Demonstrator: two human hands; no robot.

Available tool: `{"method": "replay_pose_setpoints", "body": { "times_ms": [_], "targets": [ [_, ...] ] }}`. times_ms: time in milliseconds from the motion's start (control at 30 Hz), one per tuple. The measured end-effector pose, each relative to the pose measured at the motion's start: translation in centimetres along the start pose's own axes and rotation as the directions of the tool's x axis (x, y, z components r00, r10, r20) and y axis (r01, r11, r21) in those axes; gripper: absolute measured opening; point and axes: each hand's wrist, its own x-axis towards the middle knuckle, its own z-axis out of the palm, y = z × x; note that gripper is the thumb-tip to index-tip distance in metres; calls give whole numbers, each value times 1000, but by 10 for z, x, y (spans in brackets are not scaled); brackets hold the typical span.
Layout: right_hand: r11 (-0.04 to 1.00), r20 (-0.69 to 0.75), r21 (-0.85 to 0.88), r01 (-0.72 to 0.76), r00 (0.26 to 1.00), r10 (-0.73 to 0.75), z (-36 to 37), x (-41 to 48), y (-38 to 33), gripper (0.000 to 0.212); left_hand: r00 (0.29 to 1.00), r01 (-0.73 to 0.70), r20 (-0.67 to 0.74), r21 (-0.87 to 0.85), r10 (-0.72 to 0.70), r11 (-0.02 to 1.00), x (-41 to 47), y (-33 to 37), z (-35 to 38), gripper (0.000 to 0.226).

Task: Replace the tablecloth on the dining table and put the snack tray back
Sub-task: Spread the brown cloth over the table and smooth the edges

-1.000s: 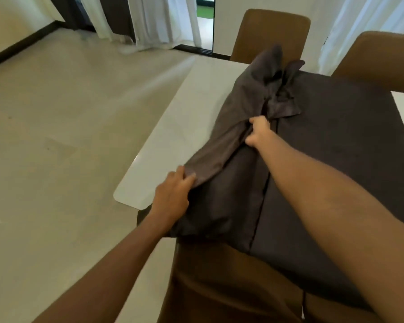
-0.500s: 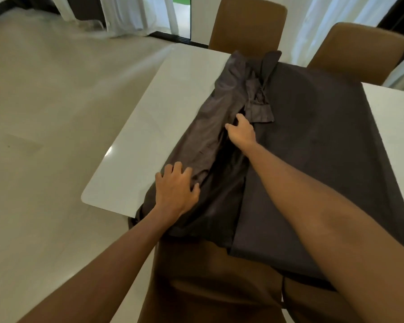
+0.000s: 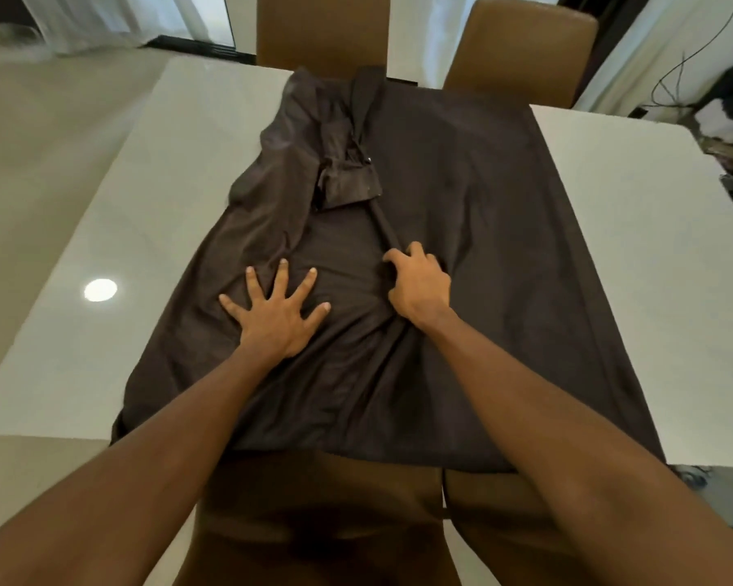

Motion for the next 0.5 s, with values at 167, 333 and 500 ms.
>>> {"method": "replay_pose_setpoints", "body": {
  "times_ms": [167, 333, 500],
  "targets": [
    [991, -114, -9, -135, 984, 133, -20, -6, 88, 52, 999, 33, 31, 0, -33, 999, 4, 3, -3, 73],
    [950, -130, -46, -308, 945, 300, -38, -11, 164, 56, 996, 63, 63, 27, -65, 998, 7, 3, -5, 73],
    [919, -138, 87, -383, 909, 392, -41, -39, 180, 76, 993, 110, -51, 40, -108, 993, 2, 30, -7, 68]
  ]
}}
